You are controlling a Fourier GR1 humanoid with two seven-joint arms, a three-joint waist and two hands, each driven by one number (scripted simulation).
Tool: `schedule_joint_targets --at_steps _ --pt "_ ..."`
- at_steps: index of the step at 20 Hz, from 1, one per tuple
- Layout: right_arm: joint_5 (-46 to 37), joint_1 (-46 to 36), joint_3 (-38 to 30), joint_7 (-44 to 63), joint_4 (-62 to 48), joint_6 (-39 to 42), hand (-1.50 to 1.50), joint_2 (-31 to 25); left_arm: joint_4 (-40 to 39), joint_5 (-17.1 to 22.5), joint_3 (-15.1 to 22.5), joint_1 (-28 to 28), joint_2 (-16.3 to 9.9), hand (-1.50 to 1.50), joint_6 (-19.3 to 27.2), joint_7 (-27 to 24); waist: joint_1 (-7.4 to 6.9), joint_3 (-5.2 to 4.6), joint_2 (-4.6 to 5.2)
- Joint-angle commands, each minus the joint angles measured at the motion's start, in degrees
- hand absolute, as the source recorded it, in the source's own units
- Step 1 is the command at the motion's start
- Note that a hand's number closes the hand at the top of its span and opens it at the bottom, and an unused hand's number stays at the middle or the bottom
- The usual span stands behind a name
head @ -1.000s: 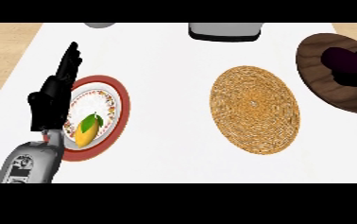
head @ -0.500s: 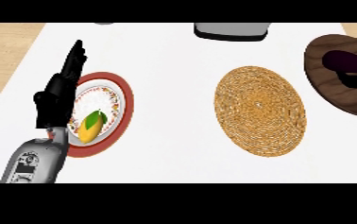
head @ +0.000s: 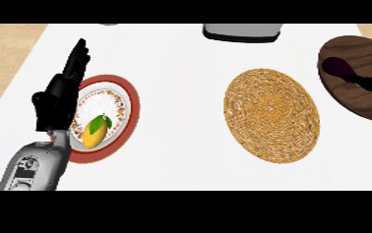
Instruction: Pick the eggplant from the placemat and place it in the bowl
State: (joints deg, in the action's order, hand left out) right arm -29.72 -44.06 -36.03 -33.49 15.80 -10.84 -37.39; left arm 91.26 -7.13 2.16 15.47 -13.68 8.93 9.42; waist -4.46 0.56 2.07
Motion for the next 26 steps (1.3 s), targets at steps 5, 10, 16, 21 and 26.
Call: schedule_joint_targets --at_steps 5,10,16,21,26 --pt "5.08 -0.40 -5.17 -4.07 -4.40 7.34 -1.50 -5.00 -0.38 -0.19 -1.25 0.55 -1.02 0.00 -0.29 0.42 0.74 -0.10 -0.31" --pt "7.96 3.22 -7.70 -7.08 -6.13 15.60 -1.50 -9.21 1.18 -1.04 -0.31 -0.27 0.00 0.00 0.49 3.02 1.75 -0.11 -0.75" --pt "11.47 11.05 -10.52 -15.50 -7.39 28.17 -1.50 -11.68 -0.32 0.81 -2.59 -1.24 -0.99 0.00 -0.78 0.59 2.71 -0.07 -0.83" --pt "11.09 13.18 -9.32 -15.07 -7.11 36.02 -1.50 -15.78 2.44 -0.67 -1.38 -1.76 -0.15 0.00 0.10 2.37 2.65 -0.15 -1.25" --pt "11.56 18.65 -8.94 -22.26 -5.90 34.95 -1.50 -11.62 2.43 -0.40 -1.68 -3.42 0.20 0.00 -0.16 1.62 2.96 -0.16 -1.41"
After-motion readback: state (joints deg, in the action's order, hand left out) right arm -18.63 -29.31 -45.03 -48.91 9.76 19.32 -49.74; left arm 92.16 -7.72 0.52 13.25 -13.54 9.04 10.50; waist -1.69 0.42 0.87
